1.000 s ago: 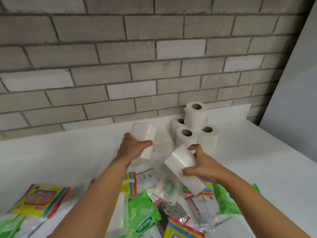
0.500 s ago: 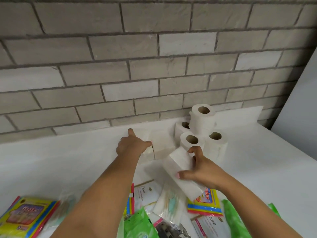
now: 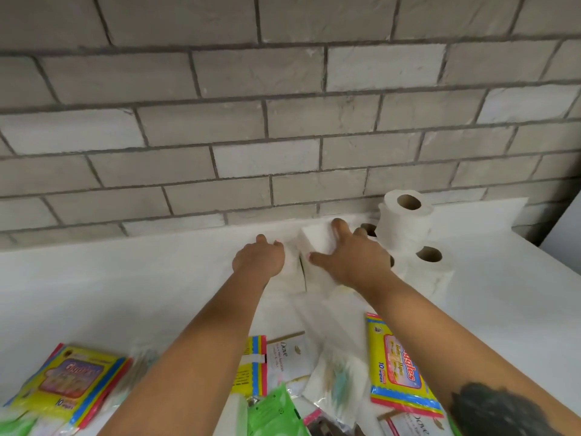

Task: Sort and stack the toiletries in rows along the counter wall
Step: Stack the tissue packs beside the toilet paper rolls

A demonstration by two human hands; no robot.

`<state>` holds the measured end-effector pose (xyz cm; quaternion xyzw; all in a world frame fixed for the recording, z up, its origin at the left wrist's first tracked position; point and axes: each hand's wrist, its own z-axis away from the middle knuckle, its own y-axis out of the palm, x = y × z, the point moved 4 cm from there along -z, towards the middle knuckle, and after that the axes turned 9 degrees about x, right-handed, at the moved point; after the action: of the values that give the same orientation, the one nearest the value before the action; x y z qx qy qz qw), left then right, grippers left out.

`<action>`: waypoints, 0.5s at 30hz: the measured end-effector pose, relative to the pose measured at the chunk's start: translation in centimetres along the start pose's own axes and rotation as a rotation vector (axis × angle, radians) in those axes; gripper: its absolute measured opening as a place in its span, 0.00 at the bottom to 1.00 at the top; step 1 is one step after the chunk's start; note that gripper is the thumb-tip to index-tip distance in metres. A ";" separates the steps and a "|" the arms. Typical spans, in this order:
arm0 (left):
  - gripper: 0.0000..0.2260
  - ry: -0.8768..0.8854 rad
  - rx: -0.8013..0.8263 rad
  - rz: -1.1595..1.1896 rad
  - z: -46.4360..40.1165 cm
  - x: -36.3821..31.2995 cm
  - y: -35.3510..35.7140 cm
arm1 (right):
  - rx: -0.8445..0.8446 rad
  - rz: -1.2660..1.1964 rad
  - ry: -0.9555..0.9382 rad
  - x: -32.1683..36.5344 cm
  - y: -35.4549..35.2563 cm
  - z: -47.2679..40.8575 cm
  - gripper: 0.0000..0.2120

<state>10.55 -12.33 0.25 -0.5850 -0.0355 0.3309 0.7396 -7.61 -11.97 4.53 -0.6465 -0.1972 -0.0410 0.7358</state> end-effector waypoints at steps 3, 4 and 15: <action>0.21 0.013 0.025 0.047 -0.4 0.3 0.0 | 0.018 0.089 0.047 1.2 0.3 -3.2 0.38; 0.22 0.017 0.032 0.060 -0.5 0.3 0.0 | 0.032 0.109 0.064 1.4 0.5 -4.2 0.39; 0.24 0.076 -0.023 0.130 -1.7 0.8 0.3 | 0.065 0.162 0.110 2.0 3.0 -7.3 0.35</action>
<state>11.82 -13.26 -0.80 -0.6067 0.0270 0.3553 0.7105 -3.09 -18.12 1.76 -0.6330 -0.1046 -0.0104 0.7670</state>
